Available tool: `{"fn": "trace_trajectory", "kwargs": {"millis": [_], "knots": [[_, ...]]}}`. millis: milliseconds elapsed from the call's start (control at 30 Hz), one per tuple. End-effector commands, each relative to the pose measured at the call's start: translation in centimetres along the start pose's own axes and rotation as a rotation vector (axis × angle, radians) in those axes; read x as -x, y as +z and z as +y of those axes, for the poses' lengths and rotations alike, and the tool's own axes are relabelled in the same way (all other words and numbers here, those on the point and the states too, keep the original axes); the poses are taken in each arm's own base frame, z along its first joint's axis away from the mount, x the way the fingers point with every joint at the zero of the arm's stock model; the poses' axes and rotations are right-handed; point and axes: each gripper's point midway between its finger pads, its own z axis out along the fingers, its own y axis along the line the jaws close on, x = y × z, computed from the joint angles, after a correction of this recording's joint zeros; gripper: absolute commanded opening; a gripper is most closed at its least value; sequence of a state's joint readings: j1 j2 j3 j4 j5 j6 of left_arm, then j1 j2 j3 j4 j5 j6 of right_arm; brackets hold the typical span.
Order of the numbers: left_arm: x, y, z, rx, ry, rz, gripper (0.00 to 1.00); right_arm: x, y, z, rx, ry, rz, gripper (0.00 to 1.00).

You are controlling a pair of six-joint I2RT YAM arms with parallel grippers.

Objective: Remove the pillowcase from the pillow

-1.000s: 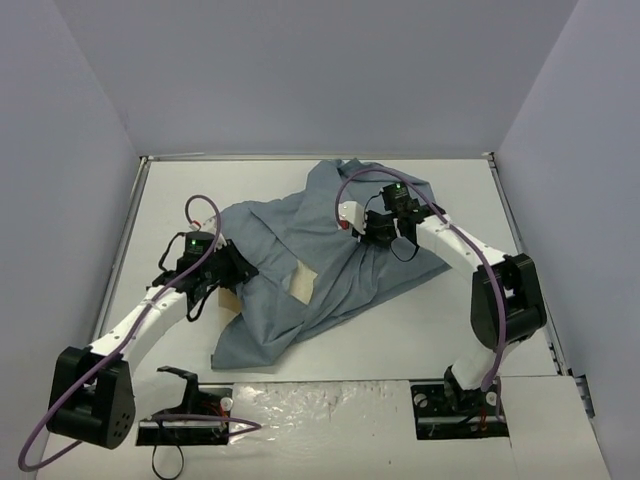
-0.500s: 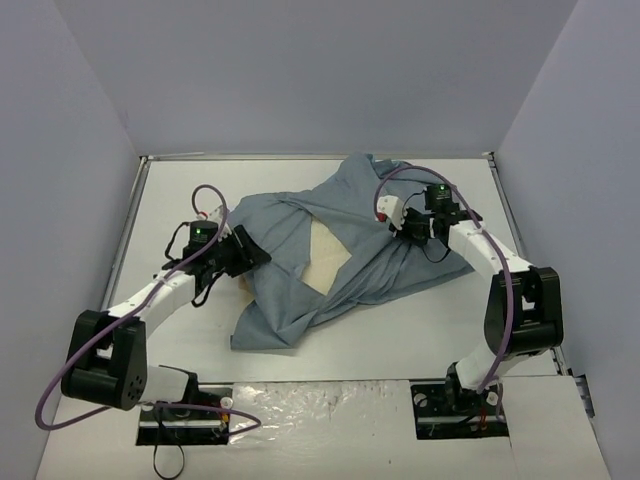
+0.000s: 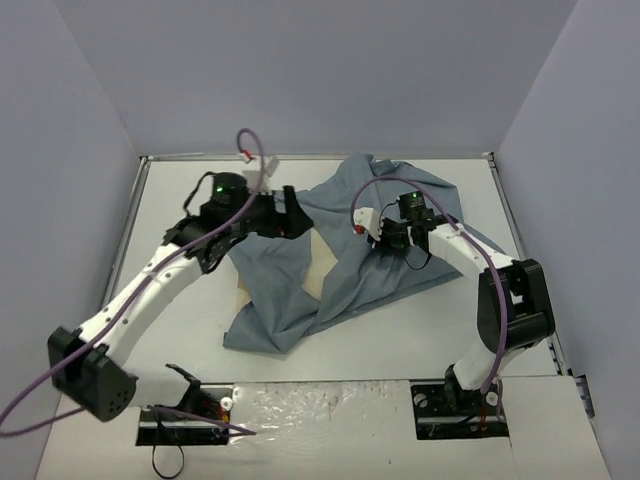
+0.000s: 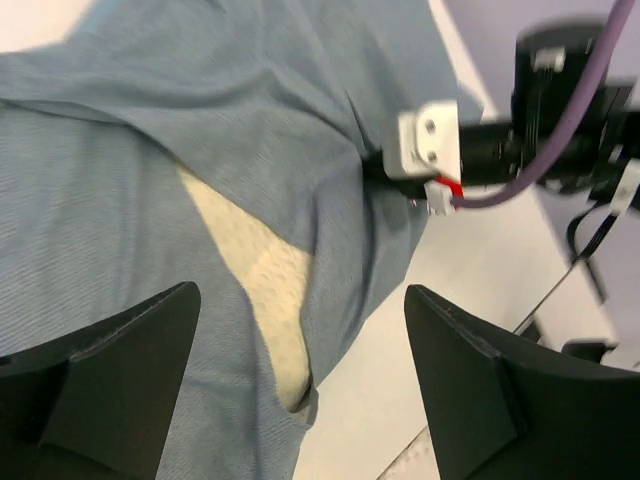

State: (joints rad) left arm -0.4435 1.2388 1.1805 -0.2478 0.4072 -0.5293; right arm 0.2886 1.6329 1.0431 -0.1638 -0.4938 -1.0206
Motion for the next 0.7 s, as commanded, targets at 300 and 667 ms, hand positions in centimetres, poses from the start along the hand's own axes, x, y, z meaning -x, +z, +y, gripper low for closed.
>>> {"fn": "trace_trajectory", "kwargs": {"millis": [300, 667], "knots": [[-8.9, 4.8, 5.2, 0.501, 0.407, 0.421, 0.78, 0.3, -0.2, 0.1, 0.001, 0.057, -0.024, 0.0], [-13.4, 6.7, 6.8, 0.535, 0.415, 0.519, 0.32, 0.0, -0.6, -0.2, -0.004, 0.095, -0.048, 0.0]]}}
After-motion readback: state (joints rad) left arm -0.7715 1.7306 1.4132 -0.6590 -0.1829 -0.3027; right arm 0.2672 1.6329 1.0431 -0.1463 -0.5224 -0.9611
